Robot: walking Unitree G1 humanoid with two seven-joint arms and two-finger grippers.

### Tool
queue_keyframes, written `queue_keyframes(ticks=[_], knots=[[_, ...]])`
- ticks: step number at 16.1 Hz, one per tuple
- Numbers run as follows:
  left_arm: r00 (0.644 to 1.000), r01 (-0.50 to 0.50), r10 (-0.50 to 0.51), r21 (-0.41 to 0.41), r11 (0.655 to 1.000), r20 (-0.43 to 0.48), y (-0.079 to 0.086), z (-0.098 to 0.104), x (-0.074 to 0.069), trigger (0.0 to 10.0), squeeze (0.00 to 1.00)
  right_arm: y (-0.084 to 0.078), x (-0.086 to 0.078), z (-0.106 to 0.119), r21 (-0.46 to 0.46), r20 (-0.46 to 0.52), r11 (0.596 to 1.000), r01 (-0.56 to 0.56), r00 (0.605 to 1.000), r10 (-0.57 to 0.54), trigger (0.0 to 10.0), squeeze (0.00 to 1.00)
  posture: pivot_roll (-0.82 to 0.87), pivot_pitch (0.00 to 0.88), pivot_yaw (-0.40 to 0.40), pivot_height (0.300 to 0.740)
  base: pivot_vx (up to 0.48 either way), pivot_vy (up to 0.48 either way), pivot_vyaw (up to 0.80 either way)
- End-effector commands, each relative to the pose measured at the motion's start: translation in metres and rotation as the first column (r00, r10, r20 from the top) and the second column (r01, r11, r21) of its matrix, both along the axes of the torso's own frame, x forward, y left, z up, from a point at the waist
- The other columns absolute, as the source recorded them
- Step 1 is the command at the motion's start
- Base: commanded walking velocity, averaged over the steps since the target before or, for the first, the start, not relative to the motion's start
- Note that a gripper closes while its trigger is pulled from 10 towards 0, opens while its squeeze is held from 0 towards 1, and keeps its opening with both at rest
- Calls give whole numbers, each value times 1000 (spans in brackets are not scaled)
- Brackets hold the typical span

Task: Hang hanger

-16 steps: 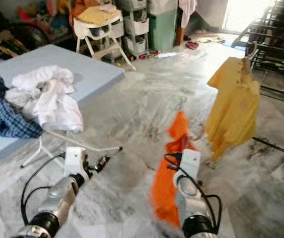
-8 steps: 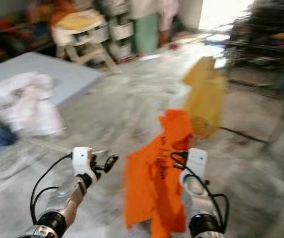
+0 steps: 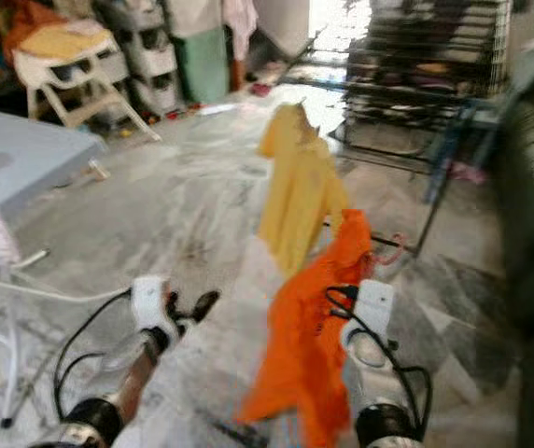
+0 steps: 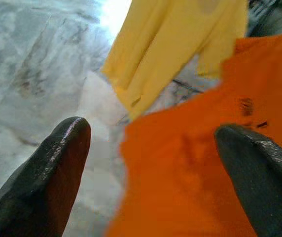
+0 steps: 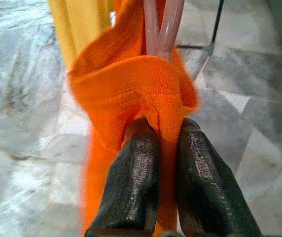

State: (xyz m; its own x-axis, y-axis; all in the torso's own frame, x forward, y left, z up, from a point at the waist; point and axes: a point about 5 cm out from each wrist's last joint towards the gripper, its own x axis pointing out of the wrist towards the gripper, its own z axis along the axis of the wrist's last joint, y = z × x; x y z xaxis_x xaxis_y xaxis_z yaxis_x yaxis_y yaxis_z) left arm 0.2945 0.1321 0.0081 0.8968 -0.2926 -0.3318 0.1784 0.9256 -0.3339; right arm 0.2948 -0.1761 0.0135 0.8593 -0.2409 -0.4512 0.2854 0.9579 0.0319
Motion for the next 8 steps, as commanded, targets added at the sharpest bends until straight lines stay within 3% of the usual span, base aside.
queue_keyframes(ticks=[1,4,8], knots=[[1000,-15,15,-4,1000,7,3,3,4,10000,0,4,8,11,-7,46,1000,-18,999,19,10000,0,-112,0,80,740,0,0,0],[999,-16,17,-30,999,28,3,7,6,10000,0,6,9,12,-6,60,998,-57,997,58,10000,0,-117,0,82,740,81,0,0],[1000,-11,12,-36,999,27,2,8,7,10000,0,3,11,17,-26,90,998,-55,994,58,10000,0,-123,0,87,740,355,299,103]])
